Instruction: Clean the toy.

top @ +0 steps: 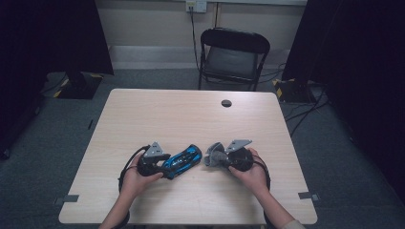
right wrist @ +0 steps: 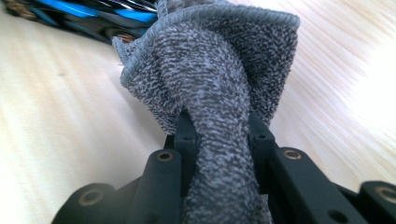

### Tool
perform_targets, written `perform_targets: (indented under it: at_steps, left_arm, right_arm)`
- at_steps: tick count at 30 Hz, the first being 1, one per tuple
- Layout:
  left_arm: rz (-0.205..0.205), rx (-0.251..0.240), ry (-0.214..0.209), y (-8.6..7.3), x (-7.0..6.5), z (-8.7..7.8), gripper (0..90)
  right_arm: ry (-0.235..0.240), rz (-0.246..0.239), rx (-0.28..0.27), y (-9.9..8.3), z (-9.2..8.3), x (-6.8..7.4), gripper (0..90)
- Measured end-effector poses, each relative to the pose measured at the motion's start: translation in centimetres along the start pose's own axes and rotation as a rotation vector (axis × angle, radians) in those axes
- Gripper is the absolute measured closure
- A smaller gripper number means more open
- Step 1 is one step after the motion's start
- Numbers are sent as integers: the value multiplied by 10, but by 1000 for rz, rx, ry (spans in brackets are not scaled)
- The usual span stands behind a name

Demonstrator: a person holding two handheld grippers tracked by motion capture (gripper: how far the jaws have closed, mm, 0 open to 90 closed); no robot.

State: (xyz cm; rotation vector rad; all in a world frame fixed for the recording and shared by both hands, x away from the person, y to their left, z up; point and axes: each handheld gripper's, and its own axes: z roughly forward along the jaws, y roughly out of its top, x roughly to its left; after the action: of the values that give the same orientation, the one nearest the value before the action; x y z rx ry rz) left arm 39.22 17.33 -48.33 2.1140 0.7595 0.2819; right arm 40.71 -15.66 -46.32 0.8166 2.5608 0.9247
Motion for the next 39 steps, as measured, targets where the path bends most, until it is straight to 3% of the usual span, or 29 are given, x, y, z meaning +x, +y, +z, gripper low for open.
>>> perform_targets:
  at_steps: [5,13,16,20,26,33,39]
  left_arm:
    - [-1,1,-1,0,0,0,412]
    - [-2,1,0,0,0,0,412]
    - [4,3,2,0,0,0,412]
    - [4,-1,5,0,0,0,412]
    - [14,-2,13,0,0,-1,412]
    - [13,1,17,0,0,-1,412]
    - [10,1,19,0,-1,-1,412]
  right_arm:
    - [60,-44,-36,9,-1,18,721]
    - [224,-149,-56,29,16,64,721]
    - [257,-171,-48,36,28,80,719]
    - [240,-182,-27,43,40,90,718]
    - [200,-148,-21,43,40,78,719]
    - [132,-77,-17,28,31,48,719]
    - [101,-34,-23,17,24,29,719]
